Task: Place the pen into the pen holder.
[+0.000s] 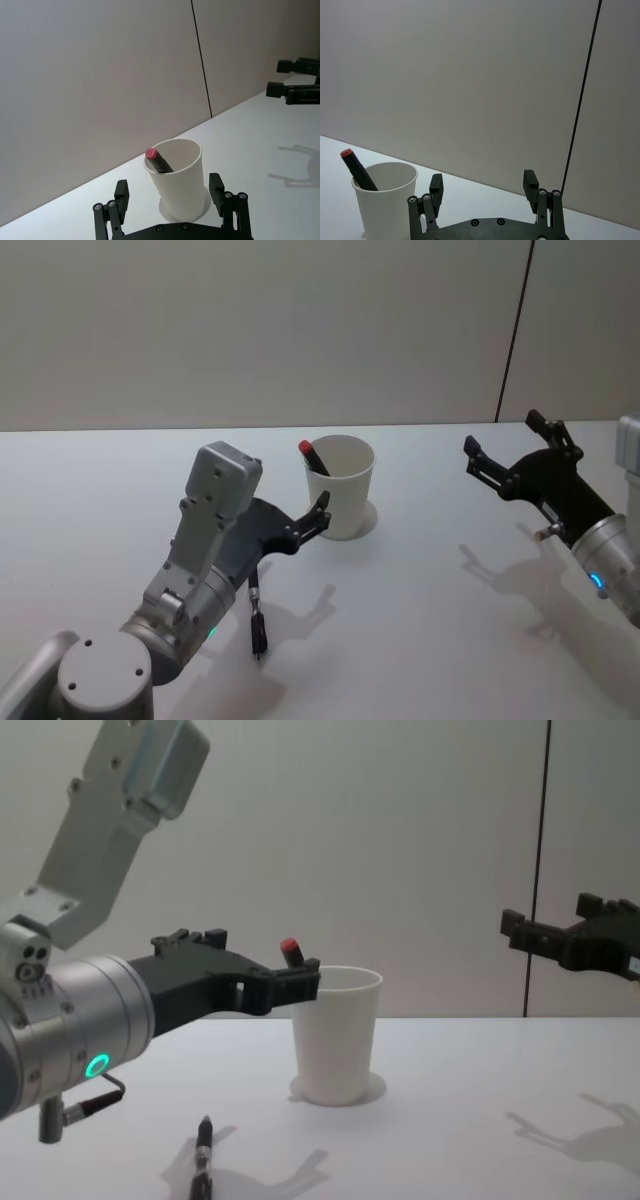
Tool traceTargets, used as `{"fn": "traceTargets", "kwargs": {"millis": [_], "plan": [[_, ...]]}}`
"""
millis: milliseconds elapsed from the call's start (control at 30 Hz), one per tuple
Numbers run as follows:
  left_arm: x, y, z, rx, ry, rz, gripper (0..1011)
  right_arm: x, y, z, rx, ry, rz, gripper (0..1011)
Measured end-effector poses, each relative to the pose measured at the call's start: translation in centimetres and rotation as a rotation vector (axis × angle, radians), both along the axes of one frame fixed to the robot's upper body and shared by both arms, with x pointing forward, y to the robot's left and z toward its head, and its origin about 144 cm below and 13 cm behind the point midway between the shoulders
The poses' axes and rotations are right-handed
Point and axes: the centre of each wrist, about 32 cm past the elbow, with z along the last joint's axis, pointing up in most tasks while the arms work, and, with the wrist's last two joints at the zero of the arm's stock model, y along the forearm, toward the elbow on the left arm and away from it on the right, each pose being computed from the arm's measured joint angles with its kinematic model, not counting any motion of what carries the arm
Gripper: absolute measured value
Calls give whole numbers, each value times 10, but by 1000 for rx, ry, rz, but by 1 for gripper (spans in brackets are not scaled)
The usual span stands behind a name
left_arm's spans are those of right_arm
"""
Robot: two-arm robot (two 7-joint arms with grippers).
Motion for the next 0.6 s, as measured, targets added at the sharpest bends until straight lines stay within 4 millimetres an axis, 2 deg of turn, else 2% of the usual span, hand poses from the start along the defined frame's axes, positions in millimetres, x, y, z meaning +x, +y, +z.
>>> {"fn": "traceTargets", "kwargs": {"millis": [600], "plan": [[-3,3,3,-11,36,11,1001,0,0,0,0,0,-1,1002]]}}
